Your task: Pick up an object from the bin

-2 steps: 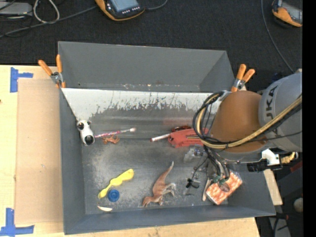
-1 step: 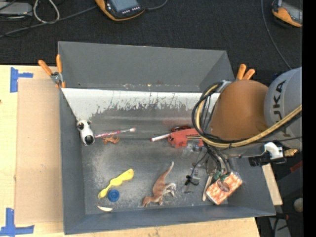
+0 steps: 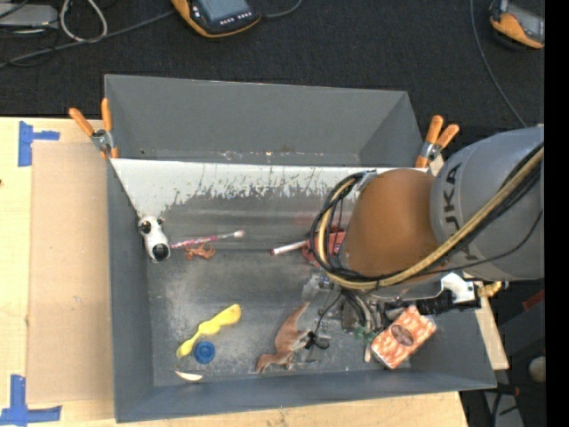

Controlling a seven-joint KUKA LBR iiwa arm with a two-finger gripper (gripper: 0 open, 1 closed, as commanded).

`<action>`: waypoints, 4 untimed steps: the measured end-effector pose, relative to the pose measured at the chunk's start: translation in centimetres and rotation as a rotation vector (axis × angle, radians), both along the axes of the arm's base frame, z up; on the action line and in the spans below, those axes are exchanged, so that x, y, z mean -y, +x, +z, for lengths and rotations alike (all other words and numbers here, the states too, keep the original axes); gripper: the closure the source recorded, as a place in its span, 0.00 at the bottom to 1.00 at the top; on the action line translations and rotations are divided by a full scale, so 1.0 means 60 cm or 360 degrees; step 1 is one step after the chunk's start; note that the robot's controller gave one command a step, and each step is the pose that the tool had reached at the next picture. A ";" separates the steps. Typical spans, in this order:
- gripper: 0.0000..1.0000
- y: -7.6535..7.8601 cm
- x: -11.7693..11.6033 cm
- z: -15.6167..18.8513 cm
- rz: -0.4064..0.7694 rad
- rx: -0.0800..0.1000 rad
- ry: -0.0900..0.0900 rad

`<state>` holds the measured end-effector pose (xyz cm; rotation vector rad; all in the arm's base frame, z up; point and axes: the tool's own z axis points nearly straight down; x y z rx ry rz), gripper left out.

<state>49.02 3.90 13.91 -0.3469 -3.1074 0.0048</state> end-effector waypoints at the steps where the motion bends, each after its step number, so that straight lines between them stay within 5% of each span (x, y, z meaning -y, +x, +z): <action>1: 0.00 -0.002 -0.028 -0.037 0.0388 0.0010 0.0004; 2: 1.00 -0.017 -0.073 -0.101 0.0299 -0.0014 0.0006; 3: 1.00 -0.017 -0.073 -0.101 0.0296 -0.0014 0.0006; 4: 1.00 0.013 -0.055 -0.015 0.0458 -0.0019 0.0009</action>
Offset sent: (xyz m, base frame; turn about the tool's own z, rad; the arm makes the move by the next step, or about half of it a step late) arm -0.0091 0.0432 -0.0595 -0.1886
